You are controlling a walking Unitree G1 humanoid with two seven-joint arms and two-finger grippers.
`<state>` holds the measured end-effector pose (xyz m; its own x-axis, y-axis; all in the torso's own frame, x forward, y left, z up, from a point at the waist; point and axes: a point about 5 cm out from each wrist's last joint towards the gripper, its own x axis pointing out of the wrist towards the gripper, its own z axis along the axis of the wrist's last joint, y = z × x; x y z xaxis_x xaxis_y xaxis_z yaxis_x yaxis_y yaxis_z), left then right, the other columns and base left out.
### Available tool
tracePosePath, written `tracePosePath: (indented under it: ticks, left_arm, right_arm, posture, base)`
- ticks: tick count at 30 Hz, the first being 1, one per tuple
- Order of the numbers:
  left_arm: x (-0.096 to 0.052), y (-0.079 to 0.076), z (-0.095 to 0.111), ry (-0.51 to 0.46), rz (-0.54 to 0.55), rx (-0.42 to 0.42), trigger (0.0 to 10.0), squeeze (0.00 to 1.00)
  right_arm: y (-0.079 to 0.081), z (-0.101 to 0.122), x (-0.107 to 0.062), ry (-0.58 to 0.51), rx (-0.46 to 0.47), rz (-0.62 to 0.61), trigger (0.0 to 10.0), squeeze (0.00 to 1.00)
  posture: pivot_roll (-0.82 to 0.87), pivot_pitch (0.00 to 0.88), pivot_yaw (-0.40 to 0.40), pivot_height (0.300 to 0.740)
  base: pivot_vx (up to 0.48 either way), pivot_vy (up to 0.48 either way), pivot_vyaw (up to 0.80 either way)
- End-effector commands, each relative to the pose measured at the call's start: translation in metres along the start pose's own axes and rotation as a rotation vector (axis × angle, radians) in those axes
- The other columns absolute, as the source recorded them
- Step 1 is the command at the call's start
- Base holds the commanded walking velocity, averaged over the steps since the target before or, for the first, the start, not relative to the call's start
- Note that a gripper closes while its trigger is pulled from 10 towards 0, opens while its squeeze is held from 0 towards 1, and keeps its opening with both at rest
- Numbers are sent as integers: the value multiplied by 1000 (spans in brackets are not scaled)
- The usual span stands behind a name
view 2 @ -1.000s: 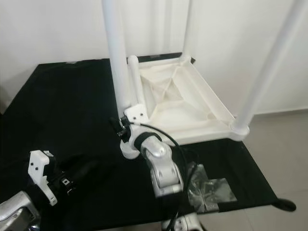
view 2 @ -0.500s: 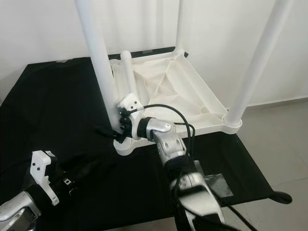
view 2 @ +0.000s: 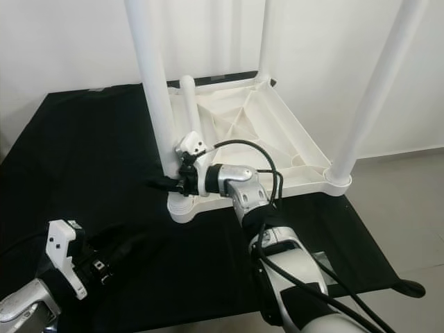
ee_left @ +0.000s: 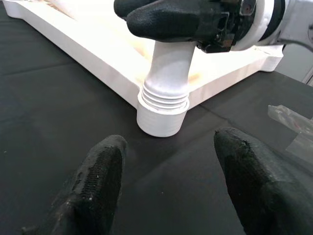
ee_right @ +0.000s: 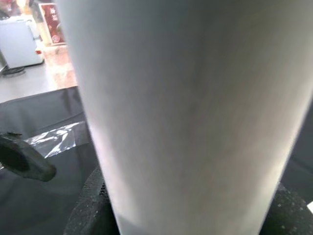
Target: Building children table
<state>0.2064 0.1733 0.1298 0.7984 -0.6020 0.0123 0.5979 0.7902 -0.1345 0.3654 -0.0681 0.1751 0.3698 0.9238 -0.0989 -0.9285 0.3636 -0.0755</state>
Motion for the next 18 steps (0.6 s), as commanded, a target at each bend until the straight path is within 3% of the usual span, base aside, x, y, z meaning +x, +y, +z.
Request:
tracePosePath:
  ticks: [1,2,4,5,6,7,8,9,14,15,18]
  left_arm:
    - [-2,-2,-1,9,1,2,10000,0]
    - [-3,-2,0,9,1,2,10000,0]
    - [-3,-2,0,9,1,2,10000,0]
    - [-4,-2,0,8,1,2,10000,0]
    - [-5,-2,1,6,2,2,10000,0]
    - [-5,-2,1,6,2,2,10000,0]
    - [-5,-1,2,5,3,2,10000,0]
    - [-3,0,2,2,3,0,10000,0]
    - [0,0,2,-1,-3,-1,10000,0]
    - [1,0,2,-10,8,5,10000,0]
    - [2,0,3,-22,26,8,10000,0]
  right_arm:
    - [5,-18,-4,43,60,-127,0,0]
    - [9,-30,-9,79,75,-439,0,0]
    - [9,-30,-9,79,75,-439,0,0]
    - [11,-37,-19,107,81,-684,0,0]
    - [36,-46,-22,130,111,-737,0,0]
    - [36,-46,-22,130,111,-737,0,0]
    - [56,-46,-20,114,131,-743,0,0]
    - [68,-40,-13,85,127,-651,0,0]
    - [49,-37,-10,90,90,-639,0,0]
    - [44,-36,-5,118,71,-631,10000,0]
    - [43,-30,-2,115,73,-618,10000,0]
  posture:
    - [12,84,26,740]
    - [13,90,18,740]
    - [13,90,18,740]
    - [10,95,18,740]
    - [-3,107,30,740]
    - [-3,107,30,740]
    - [-25,107,45,740]
    - [-27,94,40,740]
    - [-12,83,19,740]
    - [-9,85,18,740]
    - [-2,78,10,740]
  base:
    - [0,0,0]
    - [0,0,0]
    - [0,0,0]
    - [0,0,0]
    - [0,0,0]
    - [0,0,0]
    - [0,0,0]
    - [0,0,0]
    - [0,0,0]
    - [0,0,0]
    - [0,0,0]
